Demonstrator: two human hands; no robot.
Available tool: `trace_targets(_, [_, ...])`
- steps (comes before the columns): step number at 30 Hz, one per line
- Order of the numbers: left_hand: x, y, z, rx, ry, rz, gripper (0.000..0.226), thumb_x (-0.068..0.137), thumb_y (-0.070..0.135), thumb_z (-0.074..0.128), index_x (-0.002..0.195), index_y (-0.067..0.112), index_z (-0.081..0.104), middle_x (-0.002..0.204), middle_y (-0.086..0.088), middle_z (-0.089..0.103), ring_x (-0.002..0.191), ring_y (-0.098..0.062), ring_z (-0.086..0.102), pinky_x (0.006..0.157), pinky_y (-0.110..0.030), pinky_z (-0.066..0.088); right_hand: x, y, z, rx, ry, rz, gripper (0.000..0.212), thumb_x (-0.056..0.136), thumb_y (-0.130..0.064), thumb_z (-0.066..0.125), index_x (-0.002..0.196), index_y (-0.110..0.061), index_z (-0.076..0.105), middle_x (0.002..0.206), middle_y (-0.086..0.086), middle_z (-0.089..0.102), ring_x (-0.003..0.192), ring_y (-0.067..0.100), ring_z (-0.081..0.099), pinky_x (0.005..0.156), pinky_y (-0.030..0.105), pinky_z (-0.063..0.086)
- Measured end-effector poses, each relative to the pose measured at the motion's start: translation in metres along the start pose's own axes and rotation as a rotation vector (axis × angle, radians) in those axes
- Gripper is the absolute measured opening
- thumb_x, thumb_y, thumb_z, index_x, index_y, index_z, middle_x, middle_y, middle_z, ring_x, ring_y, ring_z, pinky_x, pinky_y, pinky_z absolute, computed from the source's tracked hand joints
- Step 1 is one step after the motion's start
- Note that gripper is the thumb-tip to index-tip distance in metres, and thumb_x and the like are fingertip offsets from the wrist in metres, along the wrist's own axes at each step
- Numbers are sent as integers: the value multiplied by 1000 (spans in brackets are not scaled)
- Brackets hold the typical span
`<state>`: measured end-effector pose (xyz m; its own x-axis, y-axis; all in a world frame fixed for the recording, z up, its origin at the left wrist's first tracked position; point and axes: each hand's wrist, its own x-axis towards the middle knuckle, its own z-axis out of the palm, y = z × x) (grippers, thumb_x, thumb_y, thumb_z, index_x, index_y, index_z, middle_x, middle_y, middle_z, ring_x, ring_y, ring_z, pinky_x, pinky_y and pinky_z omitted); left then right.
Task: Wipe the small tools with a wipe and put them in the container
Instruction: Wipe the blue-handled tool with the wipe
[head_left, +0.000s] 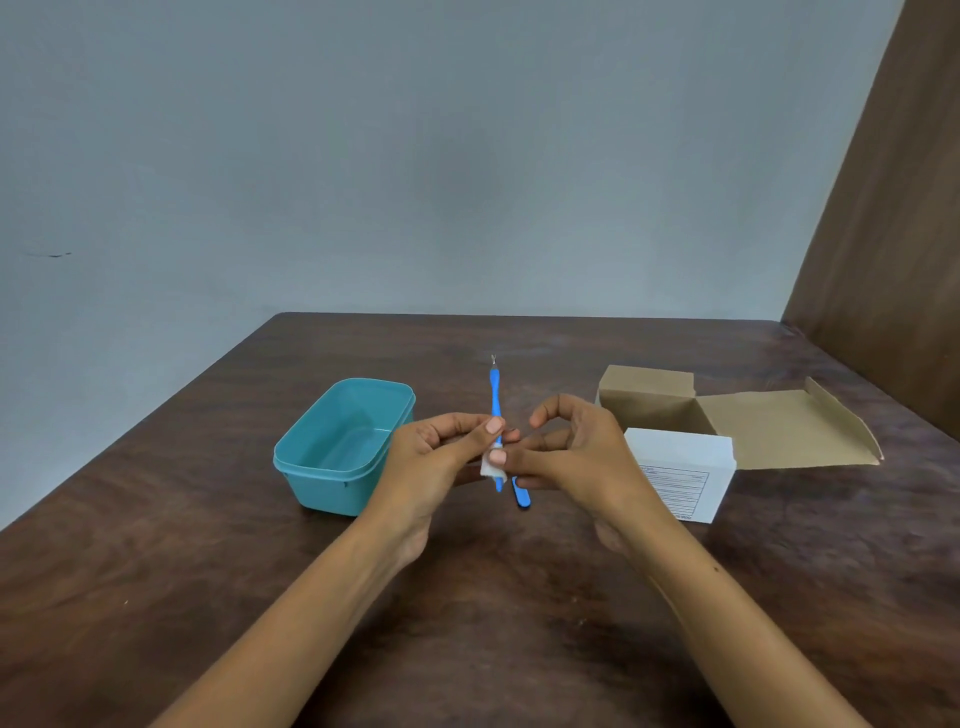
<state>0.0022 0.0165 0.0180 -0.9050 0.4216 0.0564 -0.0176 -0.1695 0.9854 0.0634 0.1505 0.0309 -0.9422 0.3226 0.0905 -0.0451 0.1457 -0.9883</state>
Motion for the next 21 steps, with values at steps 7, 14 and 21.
trace_targets(7, [0,0,0,-74,105,21,13,85,14,65,91,4,71,89,-13,75,85,-24,73,74,-31,60,-2,-3,0,-25,-120,6,37,66,-4,82,72,-11,46,72,15,73,72,26,71,64,37,58])
trace_targets(14, [-2,2,3,-94,88,36,13,84,13,65,92,3,70,87,-12,76,81,-21,73,67,-27,60,-2,-1,3,97,-28,-42,36,66,-1,81,72,-12,47,75,15,73,69,21,72,57,27,57])
trace_targets(21, [-2,0,2,-51,117,66,13,83,14,68,91,4,71,84,-11,76,81,-24,73,72,-34,60,-3,-3,2,10,-78,-59,34,66,-3,81,73,-8,48,75,16,73,71,22,72,59,29,59])
